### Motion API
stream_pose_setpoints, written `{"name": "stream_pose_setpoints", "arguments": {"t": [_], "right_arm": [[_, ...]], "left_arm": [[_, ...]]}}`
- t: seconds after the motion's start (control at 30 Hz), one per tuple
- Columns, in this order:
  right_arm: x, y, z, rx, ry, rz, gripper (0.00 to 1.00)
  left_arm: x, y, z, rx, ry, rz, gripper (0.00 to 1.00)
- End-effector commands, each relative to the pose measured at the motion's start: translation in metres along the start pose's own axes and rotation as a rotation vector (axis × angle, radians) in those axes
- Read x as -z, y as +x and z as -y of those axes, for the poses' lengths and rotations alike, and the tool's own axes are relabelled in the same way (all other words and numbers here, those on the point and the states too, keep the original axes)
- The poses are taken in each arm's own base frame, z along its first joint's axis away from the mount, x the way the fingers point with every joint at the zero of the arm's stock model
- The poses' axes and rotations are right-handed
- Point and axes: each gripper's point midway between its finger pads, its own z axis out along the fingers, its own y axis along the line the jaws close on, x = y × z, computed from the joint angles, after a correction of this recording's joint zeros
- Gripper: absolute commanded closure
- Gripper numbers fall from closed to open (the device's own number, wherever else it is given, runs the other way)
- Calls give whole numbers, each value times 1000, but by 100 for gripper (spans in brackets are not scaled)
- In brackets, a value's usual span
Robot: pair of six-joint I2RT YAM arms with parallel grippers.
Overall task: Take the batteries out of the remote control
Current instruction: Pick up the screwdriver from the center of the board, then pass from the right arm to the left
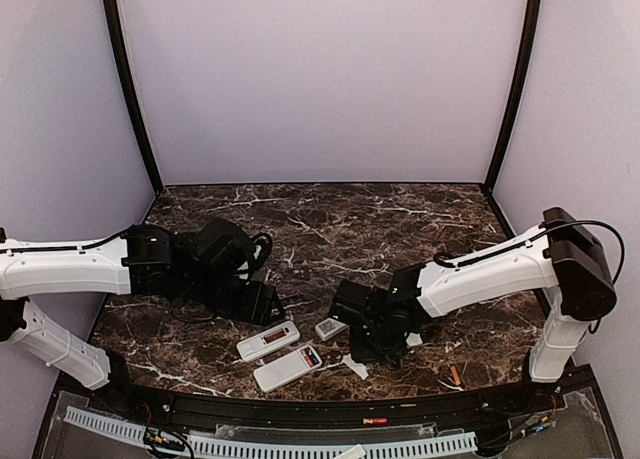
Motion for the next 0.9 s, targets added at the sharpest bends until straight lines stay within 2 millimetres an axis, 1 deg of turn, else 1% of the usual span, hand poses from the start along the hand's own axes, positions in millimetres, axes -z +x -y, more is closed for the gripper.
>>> {"name": "stream_pose_setpoints", "arguments": {"t": [0.0,0.13,0.3,0.37,0.4,0.43,0.47,0.53,0.67,0.77,0.87], "right_arm": [[-1,-1,6,-15,20,26,93],[22,-14,9,-21,-34,120,100],[68,-32,-6,71,-219,261,100],[90,-34,-18,133,-328,302,100],[102,-36,-22,151,-376,328,100],[111,-36,-24,164,-412,348,100],[116,-35,-24,184,-446,361,100],[135,-36,-34,223,-556,403,100],[167,-29,-51,326,-732,434,100],[179,-22,-60,397,-784,413,100],[187,-21,-67,428,-801,407,100]], "left_arm": [[14,-6,3,18,17,22,37],[23,-13,8,33,36,45,36],[40,-27,25,44,102,87,34],[47,-33,34,45,147,105,32],[52,-34,44,39,199,106,31],[55,-35,49,27,224,107,30],[61,-38,58,19,270,115,29],[71,-41,71,3,338,127,28],[86,-44,93,-41,462,136,24],[88,-44,107,-59,529,125,23],[87,-43,115,-40,570,103,23]]}}
